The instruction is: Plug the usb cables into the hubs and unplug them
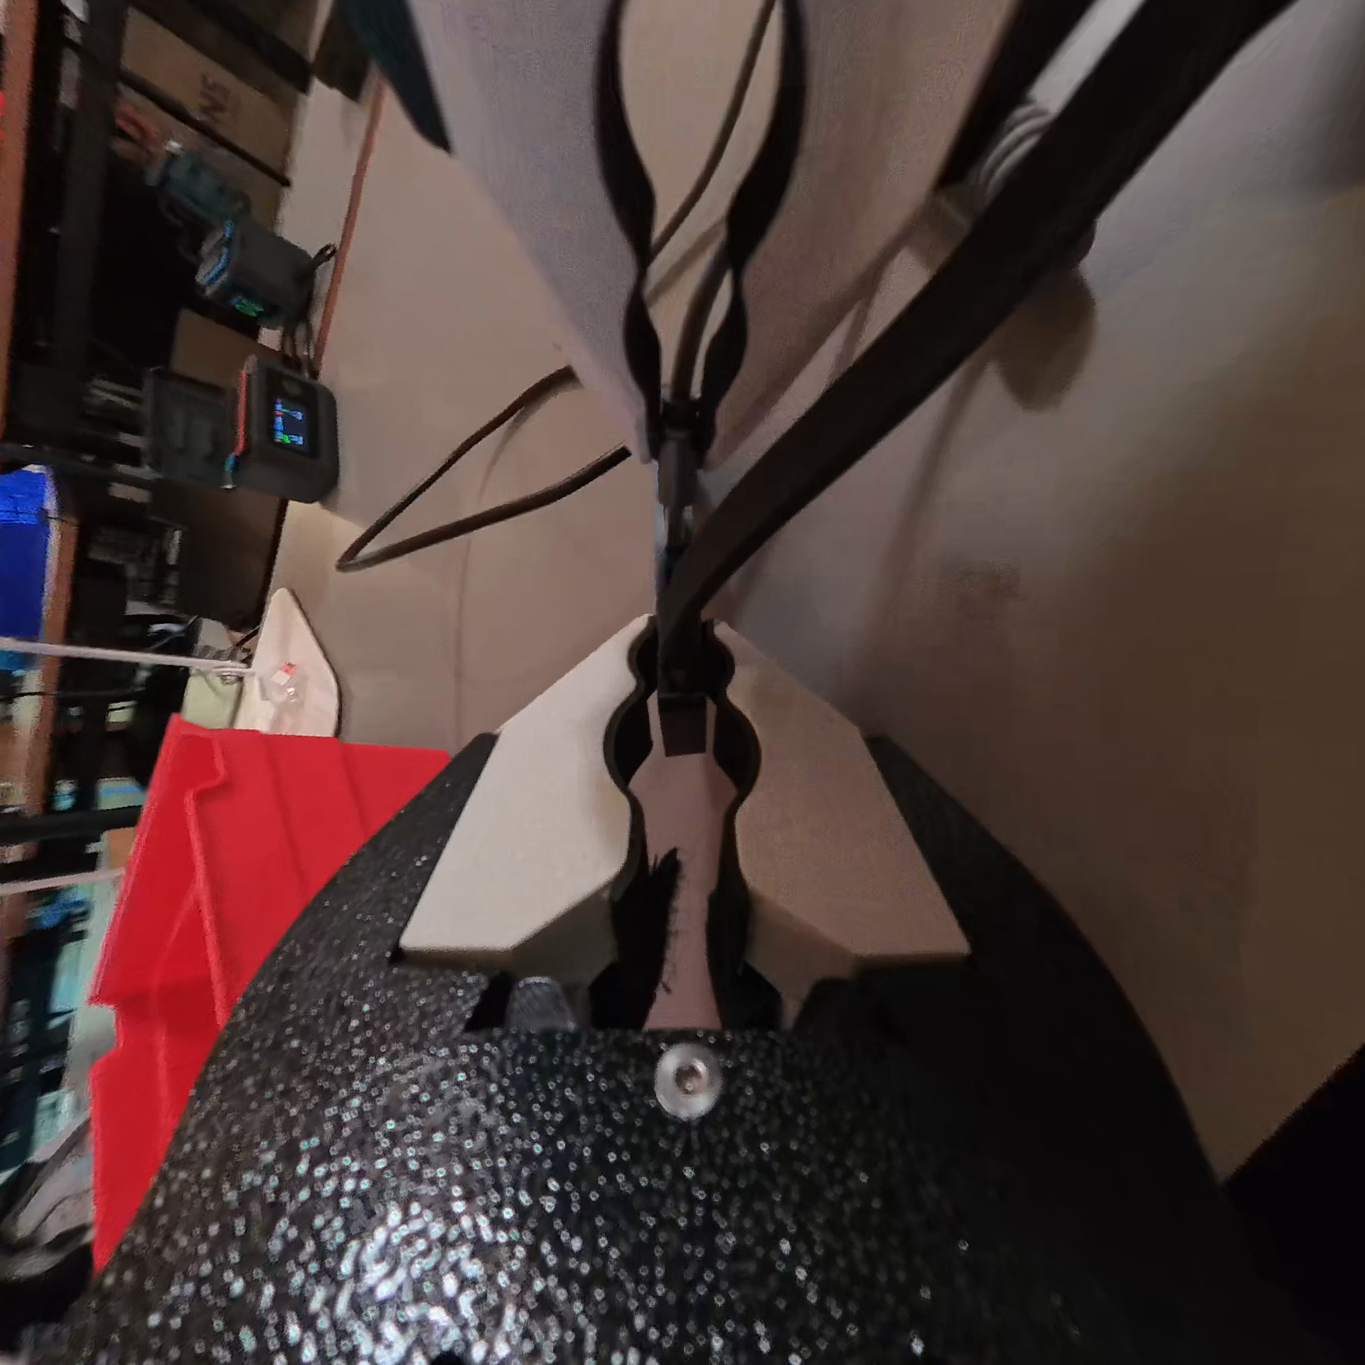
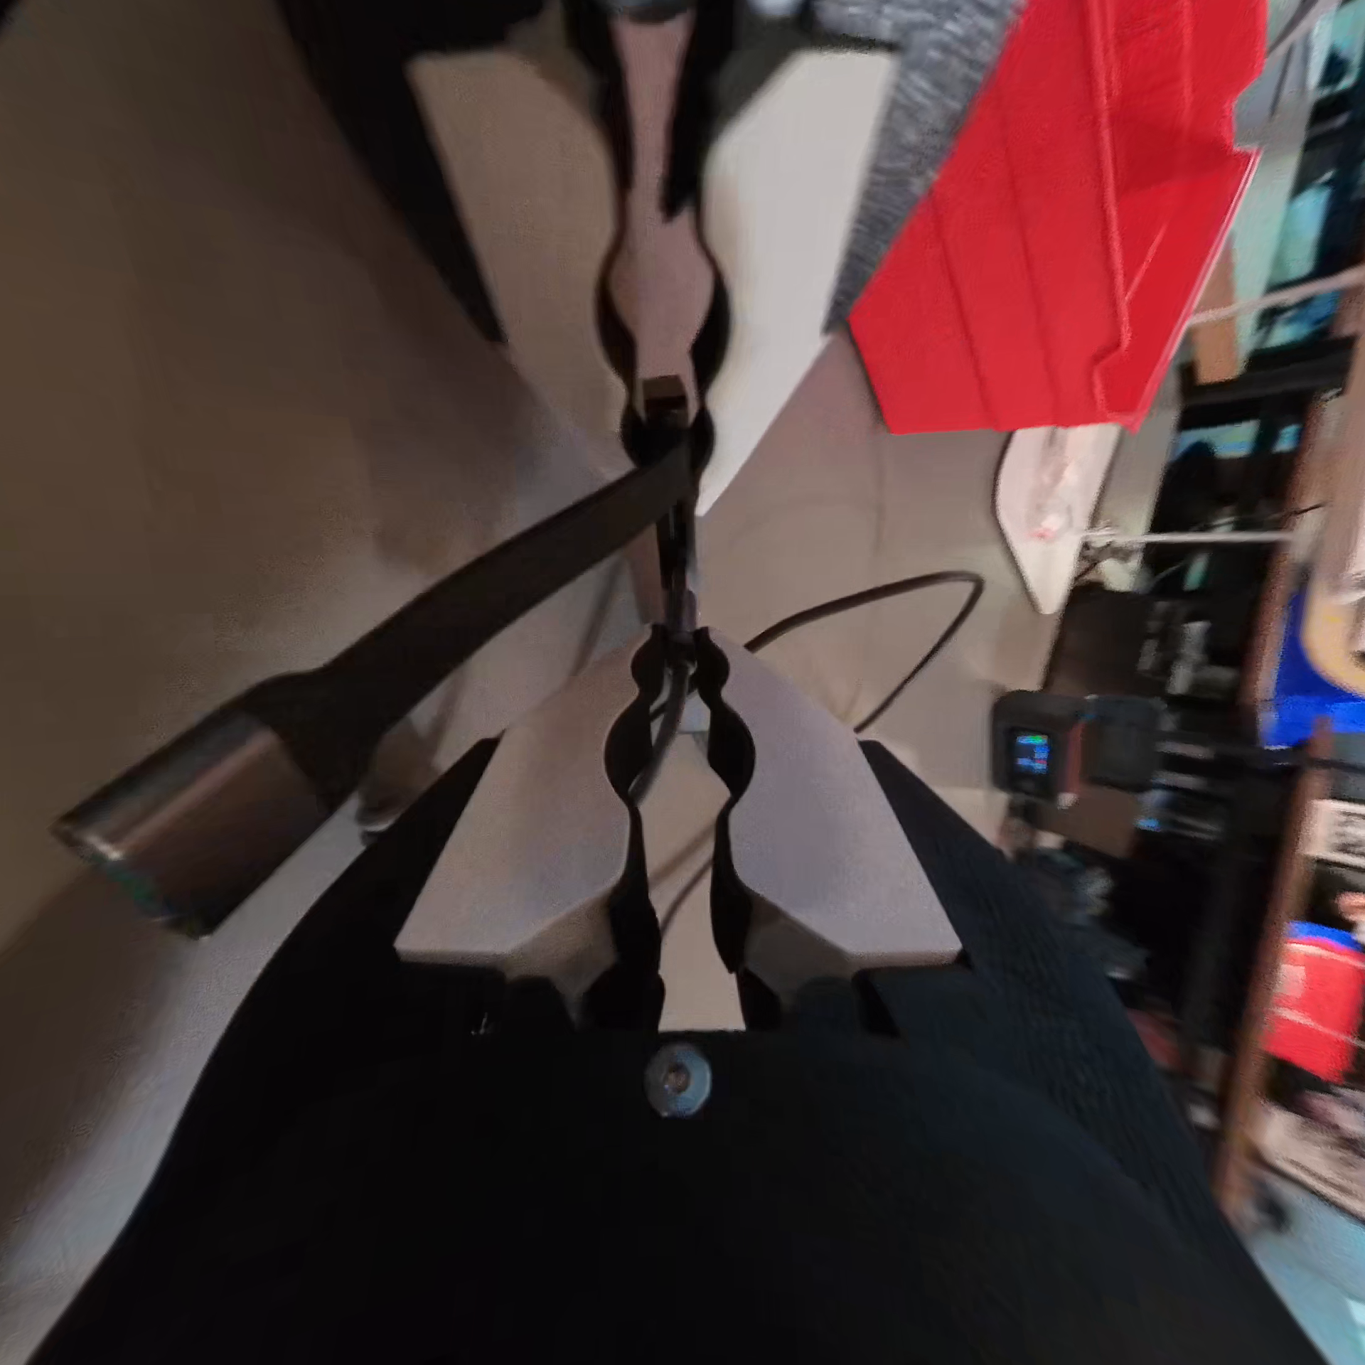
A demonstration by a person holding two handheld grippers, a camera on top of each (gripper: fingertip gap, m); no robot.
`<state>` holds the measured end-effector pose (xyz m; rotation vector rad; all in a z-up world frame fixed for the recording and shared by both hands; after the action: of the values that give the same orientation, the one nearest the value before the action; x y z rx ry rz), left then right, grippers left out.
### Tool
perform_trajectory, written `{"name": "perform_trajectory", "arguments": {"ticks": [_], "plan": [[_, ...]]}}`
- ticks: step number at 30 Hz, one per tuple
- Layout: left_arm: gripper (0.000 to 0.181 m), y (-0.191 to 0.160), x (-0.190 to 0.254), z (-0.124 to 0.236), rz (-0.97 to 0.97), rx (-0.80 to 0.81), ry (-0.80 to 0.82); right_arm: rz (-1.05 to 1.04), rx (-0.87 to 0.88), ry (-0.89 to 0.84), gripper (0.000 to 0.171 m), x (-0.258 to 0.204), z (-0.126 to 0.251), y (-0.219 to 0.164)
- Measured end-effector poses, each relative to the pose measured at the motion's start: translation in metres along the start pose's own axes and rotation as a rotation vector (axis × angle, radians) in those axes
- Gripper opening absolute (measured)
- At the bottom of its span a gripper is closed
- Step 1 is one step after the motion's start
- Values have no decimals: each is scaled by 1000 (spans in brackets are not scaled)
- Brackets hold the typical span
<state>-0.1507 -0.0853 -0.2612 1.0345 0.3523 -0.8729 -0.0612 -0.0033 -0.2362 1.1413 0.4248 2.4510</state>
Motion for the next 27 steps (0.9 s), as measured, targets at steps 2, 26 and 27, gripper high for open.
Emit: {"name": "perform_trajectory", "arguments": {"ticks": [2,26,27], "plan": [[9,1,8,0,-41,-8,43,-64,27,0,7,-1,2,-3],[9,3,26,2,-2,33,103,139,-36,-99,6,-26,8,4],[9,3,26,3,6,44,102,140,-30,-104,6,-27,9,4]]}}
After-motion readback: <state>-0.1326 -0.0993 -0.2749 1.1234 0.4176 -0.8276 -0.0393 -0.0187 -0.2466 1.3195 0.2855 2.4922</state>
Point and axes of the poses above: each gripper's, where its closed fingertips meet, z back along the fingers, y out of its top, x = y × z across the jaws, the point moved 10 cm from there along z, back along the fingers, and after that the axes turned 13 degrees about x, right-handed, at the moved point
